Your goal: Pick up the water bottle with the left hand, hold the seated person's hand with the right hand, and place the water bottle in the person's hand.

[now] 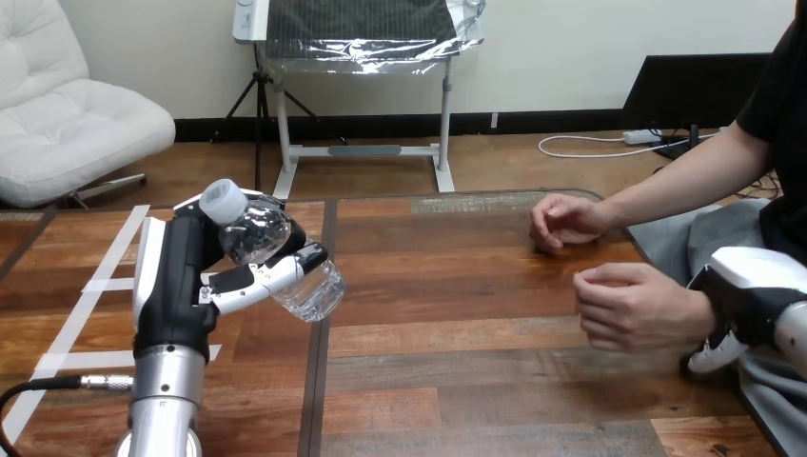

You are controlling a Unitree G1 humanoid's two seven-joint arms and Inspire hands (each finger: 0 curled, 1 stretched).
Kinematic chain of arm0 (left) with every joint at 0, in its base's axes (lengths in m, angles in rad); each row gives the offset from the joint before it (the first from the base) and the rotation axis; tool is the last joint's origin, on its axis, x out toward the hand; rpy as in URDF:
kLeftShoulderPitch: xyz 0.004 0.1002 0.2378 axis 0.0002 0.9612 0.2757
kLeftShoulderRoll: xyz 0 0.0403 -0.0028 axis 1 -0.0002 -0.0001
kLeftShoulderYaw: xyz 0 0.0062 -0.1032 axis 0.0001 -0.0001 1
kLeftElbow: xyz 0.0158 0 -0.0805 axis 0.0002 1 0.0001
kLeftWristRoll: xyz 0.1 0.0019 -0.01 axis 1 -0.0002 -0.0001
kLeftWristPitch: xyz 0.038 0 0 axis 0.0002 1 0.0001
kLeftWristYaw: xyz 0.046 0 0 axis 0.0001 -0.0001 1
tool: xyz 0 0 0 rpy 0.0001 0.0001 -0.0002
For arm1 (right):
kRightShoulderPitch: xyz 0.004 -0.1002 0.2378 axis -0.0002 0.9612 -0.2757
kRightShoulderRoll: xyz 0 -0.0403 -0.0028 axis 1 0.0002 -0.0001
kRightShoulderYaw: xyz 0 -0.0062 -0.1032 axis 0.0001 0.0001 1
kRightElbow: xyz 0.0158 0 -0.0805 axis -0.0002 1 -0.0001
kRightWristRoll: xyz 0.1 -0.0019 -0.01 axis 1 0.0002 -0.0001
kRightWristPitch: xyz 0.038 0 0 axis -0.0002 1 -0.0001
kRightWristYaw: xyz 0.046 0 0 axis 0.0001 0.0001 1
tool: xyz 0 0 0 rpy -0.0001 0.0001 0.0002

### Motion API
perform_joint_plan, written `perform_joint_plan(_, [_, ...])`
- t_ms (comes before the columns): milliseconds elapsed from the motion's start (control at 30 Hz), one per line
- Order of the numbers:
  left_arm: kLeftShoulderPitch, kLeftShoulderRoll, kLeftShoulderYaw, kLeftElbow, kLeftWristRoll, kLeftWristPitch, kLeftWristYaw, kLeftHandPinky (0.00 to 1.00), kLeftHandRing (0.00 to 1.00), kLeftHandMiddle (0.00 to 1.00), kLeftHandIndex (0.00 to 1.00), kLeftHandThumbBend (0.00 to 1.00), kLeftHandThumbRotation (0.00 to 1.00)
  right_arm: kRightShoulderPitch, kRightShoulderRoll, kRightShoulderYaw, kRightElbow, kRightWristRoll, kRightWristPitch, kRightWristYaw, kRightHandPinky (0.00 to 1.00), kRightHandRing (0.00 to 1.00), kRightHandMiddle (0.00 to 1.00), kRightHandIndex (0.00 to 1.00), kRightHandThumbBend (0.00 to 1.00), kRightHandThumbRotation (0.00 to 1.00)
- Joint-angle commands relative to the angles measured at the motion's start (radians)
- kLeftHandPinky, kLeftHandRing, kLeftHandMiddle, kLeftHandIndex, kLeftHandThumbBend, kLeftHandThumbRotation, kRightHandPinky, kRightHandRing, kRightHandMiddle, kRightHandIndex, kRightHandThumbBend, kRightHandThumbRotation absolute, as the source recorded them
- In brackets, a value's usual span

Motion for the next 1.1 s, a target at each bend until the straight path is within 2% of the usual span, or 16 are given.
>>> perform_joint_plan(0, [-0.091, 0.003, -0.006, -0.056, 0.008, -0.014, 0.010, 0.44, 0.43, 0.45, 0.48, 0.67, 0.00, -0.056, -0.019, -0.032, -0.039, 0.018, 0.016, 0.007, 0.17, 0.26, 0.39, 0.45, 0.64, 0.00])
perform_joint_plan(233, [-0.098, -0.002, -0.012, -0.049, 0.005, -0.024, 0.002, 0.44, 0.43, 0.44, 0.48, 0.67, 0.00, -0.051, -0.036, -0.032, -0.077, 0.005, 0.030, 0.011, 0.17, 0.27, 0.38, 0.45, 0.64, 0.00])
perform_joint_plan(433, [-0.103, -0.010, -0.024, -0.064, 0.013, -0.008, 0.002, 0.44, 0.43, 0.44, 0.48, 0.67, 0.00, -0.042, -0.047, -0.044, -0.121, 0.009, 0.039, 0.017, 0.17, 0.26, 0.38, 0.45, 0.64, 0.00])
perform_joint_plan(533, [-0.108, -0.014, -0.031, -0.070, 0.018, -0.003, 0.003, 0.43, 0.42, 0.43, 0.48, 0.67, 0.00, -0.039, -0.050, -0.048, -0.158, 0.000, 0.071, 0.033, 0.17, 0.26, 0.38, 0.44, 0.64, 0.00])
perform_joint_plan(833, [-0.130, -0.019, -0.061, -0.077, 0.047, 0.003, 0.004, 0.40, 0.40, 0.43, 0.48, 0.66, 0.00, -0.022, -0.069, -0.072, -0.242, 0.011, 0.092, 0.053, 0.15, 0.24, 0.37, 0.43, 0.64, 0.00])
perform_joint_plan(1067, [-0.149, -0.036, -0.087, -0.093, 0.057, 0.024, 0.001, 0.39, 0.40, 0.42, 0.47, 0.65, 0.00, 0.001, -0.078, -0.102, -0.341, 0.013, 0.127, 0.085, 0.14, 0.24, 0.36, 0.42, 0.65, 0.00])
